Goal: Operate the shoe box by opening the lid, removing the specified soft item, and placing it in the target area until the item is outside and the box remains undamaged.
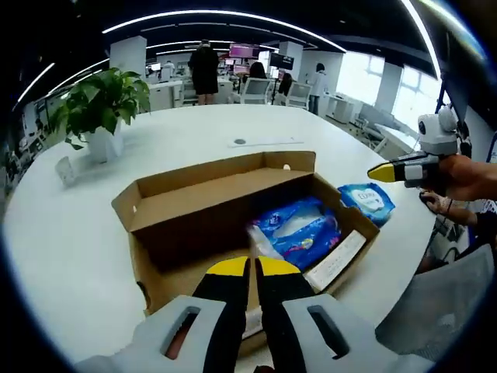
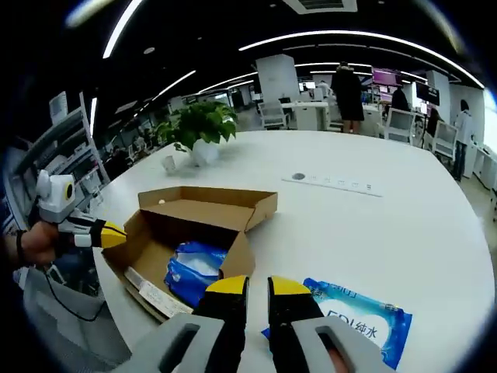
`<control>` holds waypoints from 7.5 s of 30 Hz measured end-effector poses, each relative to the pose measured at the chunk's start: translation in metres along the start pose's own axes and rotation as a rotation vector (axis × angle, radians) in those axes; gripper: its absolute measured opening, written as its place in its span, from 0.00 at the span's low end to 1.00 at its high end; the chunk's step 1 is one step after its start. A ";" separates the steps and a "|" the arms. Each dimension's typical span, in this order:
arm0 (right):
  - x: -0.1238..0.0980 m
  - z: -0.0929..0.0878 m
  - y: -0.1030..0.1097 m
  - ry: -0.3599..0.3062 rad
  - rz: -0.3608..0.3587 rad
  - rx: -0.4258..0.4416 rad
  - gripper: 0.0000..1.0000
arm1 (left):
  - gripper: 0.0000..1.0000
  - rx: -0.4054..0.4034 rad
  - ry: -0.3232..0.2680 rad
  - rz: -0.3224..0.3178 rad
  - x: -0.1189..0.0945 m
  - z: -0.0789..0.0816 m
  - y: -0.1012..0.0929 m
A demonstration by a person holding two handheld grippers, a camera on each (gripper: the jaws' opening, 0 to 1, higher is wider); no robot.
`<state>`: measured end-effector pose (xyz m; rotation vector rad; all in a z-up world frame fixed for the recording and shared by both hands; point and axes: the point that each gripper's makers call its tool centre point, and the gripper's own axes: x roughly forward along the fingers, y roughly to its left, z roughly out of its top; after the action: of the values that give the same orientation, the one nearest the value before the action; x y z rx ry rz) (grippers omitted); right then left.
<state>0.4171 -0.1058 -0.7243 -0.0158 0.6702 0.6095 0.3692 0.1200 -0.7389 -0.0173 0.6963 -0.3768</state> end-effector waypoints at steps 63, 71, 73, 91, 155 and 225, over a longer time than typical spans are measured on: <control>0.126 -0.044 0.092 0.529 0.371 -0.765 0.64 | 0.31 -0.052 -0.040 0.122 -0.019 -0.025 0.024; 0.135 -0.061 0.088 0.615 0.391 -0.830 0.63 | 0.34 -0.045 -0.036 0.120 -0.018 -0.027 0.024; 0.137 -0.068 0.084 0.651 0.392 -0.859 0.63 | 0.34 -0.047 -0.036 0.123 -0.018 -0.027 0.024; 0.143 -0.077 0.082 0.614 0.332 -0.798 0.44 | 0.32 -0.066 -0.043 0.155 -0.020 -0.027 0.033; 0.055 0.014 0.111 0.225 0.237 -0.719 0.35 | 0.32 -0.103 -0.072 0.069 -0.019 -0.021 0.016; -0.113 -0.098 -0.121 0.369 -0.152 -0.509 0.36 | 0.33 -0.072 -0.019 0.059 -0.015 -0.032 0.010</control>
<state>0.3555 -0.2852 -0.7565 -0.6606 0.8449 0.6223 0.3416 0.1385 -0.7555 -0.0680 0.6901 -0.2951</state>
